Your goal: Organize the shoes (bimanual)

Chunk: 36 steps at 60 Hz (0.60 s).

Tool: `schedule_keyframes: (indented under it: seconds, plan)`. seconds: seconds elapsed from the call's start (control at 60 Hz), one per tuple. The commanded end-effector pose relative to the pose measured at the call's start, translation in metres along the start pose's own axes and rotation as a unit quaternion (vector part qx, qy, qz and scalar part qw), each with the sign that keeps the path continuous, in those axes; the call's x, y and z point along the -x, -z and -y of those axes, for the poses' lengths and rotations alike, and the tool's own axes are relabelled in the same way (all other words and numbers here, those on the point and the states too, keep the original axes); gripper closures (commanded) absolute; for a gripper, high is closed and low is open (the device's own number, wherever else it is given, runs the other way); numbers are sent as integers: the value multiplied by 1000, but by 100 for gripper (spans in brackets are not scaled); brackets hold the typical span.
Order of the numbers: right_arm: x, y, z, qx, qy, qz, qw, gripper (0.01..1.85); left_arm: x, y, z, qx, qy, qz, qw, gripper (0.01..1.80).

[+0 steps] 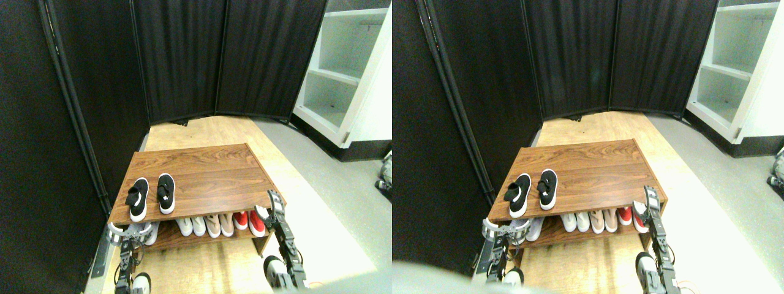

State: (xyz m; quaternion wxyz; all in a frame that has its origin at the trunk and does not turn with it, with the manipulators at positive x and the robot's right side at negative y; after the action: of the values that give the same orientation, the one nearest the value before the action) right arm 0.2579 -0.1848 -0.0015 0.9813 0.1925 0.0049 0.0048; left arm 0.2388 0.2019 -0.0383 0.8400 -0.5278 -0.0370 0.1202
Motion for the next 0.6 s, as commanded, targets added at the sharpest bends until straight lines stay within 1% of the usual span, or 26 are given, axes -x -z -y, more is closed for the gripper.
schedule_keyframes:
  seconds: [0.017, 0.067, 0.117, 0.15, 0.183, 0.2, 0.233, 0.267, 0.283, 0.3, 0.317, 0.333, 0.35, 0.383, 0.417, 0.45, 0.467, 0.483, 0.5, 0.55, 0.6]
  plan:
    - [-3, -3, -3, -5, -15, 18, 1000, 140, 8, -16, 13, -8, 33, 22, 999, 92]
    - [-4, -4, -4, -6, -15, 15, 1000, 139, 15, -25, 17, -14, 37, 29, 999, 100]
    - [-5, -4, -5, 1, -17, 13, 1000, 139, 21, -35, 18, -28, 47, 27, 998, 102]
    - [-5, -5, -5, 1, -17, 13, 1000, 139, 22, -37, 18, -29, 48, 28, 998, 103]
    - [-5, -5, -5, -4, -17, 11, 1000, 138, 26, -45, 19, -36, 58, 41, 997, 106]
    - [-5, -5, -5, -4, -17, 11, 1000, 138, 26, -45, 19, -36, 58, 41, 997, 106]
    - [-6, -5, -6, -4, -20, 11, 1000, 138, 27, -48, 18, -40, 60, 54, 996, 106]
    - [-7, -5, -6, -3, -22, 11, 1000, 138, 24, -52, 17, -47, 64, 67, 995, 119]
    - [-7, -5, -6, -3, -22, 11, 1000, 138, 24, -52, 17, -47, 64, 67, 995, 119]
    - [-7, -5, -7, -6, -24, 12, 1000, 138, 21, -54, 15, -51, 69, 79, 993, 132]
    - [-8, -5, -7, -8, -26, 13, 1000, 138, 18, -55, 13, -52, 72, 89, 992, 140]
    - [-8, -5, -7, -8, -26, 13, 1000, 138, 18, -55, 13, -52, 72, 89, 992, 140]
    - [-8, -4, -7, -7, -28, 14, 999, 138, 17, -56, 13, -56, 75, 93, 991, 145]
    - [-8, -4, -8, -5, -31, 16, 999, 139, 10, -58, 11, -61, 86, 109, 988, 168]
    - [-8, -4, -8, -4, -32, 16, 999, 139, 5, -60, 11, -61, 98, 118, 986, 180]
    - [-9, -4, -8, -4, -33, 15, 999, 139, 3, -60, 10, -62, 101, 121, 986, 180]
    - [-9, -4, -9, -3, -35, 15, 999, 139, -5, -62, 9, -71, 108, 128, 983, 180]
    - [-9, -4, -9, -2, -35, 15, 999, 139, -8, -64, 9, -72, 108, 133, 983, 180]
    - [-9, -4, -9, -2, -35, 15, 999, 139, -8, -64, 9, -72, 108, 133, 983, 180]
    - [-9, -4, -10, -3, -33, 14, 999, 140, -17, -67, 7, -80, 109, 124, 983, 180]
    - [-10, -4, -10, -5, -34, 13, 999, 139, -25, -70, 10, -87, 105, 129, 982, 180]
